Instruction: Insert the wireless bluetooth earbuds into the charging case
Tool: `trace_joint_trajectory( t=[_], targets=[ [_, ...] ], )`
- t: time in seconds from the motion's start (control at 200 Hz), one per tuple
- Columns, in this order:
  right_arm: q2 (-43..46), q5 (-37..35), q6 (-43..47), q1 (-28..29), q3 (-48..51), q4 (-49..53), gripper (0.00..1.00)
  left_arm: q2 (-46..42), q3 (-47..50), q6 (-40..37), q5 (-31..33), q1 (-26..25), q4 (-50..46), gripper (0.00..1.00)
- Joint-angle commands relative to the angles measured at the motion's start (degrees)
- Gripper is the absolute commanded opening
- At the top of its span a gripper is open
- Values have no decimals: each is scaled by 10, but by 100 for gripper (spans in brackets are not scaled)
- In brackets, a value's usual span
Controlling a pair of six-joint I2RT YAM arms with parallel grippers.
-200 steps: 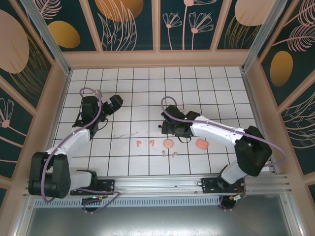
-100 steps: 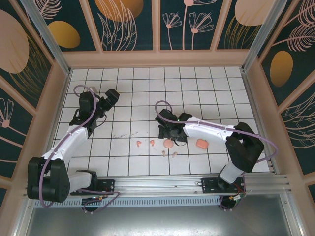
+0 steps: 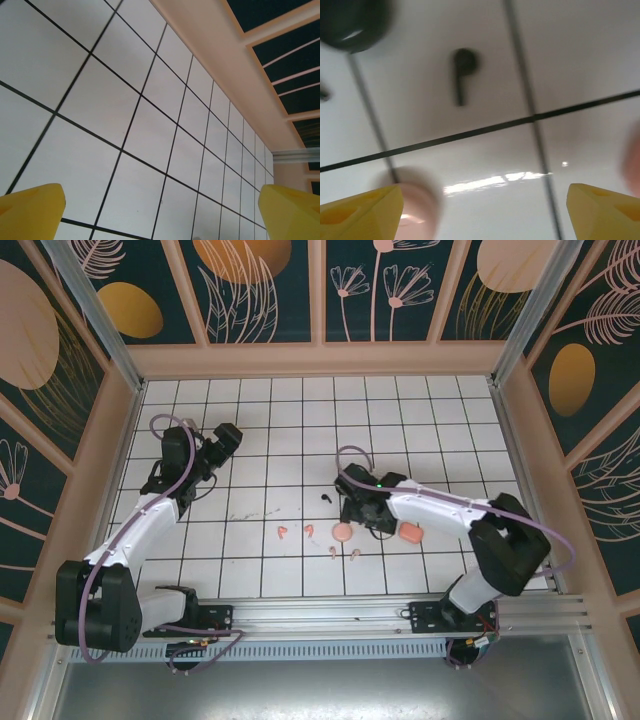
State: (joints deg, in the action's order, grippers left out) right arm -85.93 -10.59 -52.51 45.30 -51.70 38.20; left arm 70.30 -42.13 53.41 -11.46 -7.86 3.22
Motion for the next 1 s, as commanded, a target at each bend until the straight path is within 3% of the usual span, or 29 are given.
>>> trace_joint_trajectory(
  t=[0.0, 0.16, 0.335, 0.996],
  targets=[
    [77, -14, -13, -42, 44, 36, 86, 3, -9, -15, -35, -7, 23, 99],
    [161, -6, 6, -113, 95, 49, 88, 5, -6, -25, -52, -14, 56, 99],
    [179, 6, 33, -166, 111, 56, 90, 24, -13, -20, -67, -22, 77, 99],
    [113, 55, 81, -190, 165, -38, 89, 58, -48, -34, -49, -70, 76, 99]
  ],
)
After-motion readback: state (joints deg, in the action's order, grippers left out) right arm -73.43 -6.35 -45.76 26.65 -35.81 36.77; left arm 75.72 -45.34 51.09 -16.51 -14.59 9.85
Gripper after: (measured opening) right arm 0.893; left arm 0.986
